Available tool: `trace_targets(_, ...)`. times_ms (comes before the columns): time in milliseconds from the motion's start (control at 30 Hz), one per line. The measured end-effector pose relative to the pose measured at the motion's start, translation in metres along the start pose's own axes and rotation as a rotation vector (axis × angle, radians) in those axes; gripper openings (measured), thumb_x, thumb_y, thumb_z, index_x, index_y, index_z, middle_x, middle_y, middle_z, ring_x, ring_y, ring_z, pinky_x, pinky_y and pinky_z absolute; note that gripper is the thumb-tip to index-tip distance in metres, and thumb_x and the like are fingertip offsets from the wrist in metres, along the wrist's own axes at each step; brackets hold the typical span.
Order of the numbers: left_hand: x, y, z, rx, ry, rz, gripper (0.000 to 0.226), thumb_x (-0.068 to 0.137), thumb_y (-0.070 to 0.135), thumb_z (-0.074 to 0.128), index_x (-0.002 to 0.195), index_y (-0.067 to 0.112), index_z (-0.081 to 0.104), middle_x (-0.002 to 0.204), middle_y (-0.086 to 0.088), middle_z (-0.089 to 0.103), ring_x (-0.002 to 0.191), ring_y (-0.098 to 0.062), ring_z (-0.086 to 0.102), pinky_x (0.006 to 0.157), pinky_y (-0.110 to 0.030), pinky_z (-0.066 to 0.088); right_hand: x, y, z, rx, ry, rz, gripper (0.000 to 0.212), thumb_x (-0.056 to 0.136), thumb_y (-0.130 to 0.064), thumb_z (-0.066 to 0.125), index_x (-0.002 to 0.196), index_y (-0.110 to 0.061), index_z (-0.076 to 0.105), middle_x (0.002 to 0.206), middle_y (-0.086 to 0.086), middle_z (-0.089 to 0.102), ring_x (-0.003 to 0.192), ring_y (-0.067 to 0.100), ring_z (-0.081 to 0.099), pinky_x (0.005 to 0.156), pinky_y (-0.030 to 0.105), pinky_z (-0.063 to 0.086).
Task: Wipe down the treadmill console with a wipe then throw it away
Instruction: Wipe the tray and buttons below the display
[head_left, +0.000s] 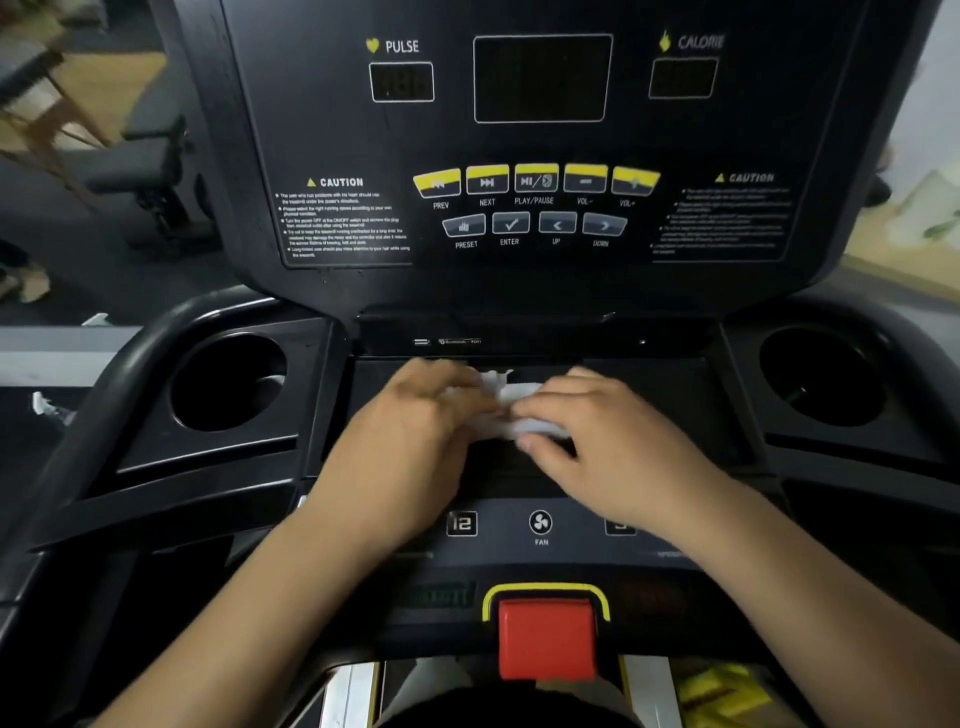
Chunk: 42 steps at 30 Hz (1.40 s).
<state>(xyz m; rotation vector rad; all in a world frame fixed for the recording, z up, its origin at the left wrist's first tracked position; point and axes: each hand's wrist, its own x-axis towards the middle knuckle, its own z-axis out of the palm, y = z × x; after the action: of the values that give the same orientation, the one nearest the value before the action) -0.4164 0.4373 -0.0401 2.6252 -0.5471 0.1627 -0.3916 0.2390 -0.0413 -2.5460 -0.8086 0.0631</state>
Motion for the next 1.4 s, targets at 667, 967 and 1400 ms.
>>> trace_targets(667,-0.026,0.017,-0.026,0.050,-0.366,-0.197,0.075,0.088,0.062,-0.002,0.135,0.036,0.050,0.150,0.010,0.044,0.141,-0.009,0.034,0.114,-0.040,0.033,-0.012,-0.033,-0.021,-0.121,-0.408,-0.024,0.090,0.081,-0.077,-0.006,0.124,-0.034,0.059,0.140,-0.019,0.050,0.131,-0.005,0.036,0.116,0.031,0.025)
trace_targets(967,-0.047,0.032,-0.034,0.049,-0.343,-0.214,0.040,0.096,0.049,0.023,0.097,0.028,0.057,0.097,0.010,0.061,0.093,-0.014,0.059,0.079,-0.026,0.044,-0.022,-0.061,-0.015,-0.139,-0.380,0.051,0.072,0.085,-0.079,0.004,0.114,-0.032,0.051,0.112,-0.022,0.044,0.114,0.000,0.038,0.117,0.031,0.020)
trace_targets(1400,-0.038,0.016,-0.001,0.232,-0.401,-0.097,0.070,0.099,0.049,0.026,0.146,-0.001,0.038,0.151,-0.017,0.040,0.146,-0.028,0.028,0.116,-0.041,0.023,-0.028,-0.053,0.006,-0.180,-0.370,0.047,0.088,0.091,-0.077,0.015,0.138,-0.012,0.051,0.150,0.005,0.044,0.143,0.017,0.033,0.116,0.052,0.022)
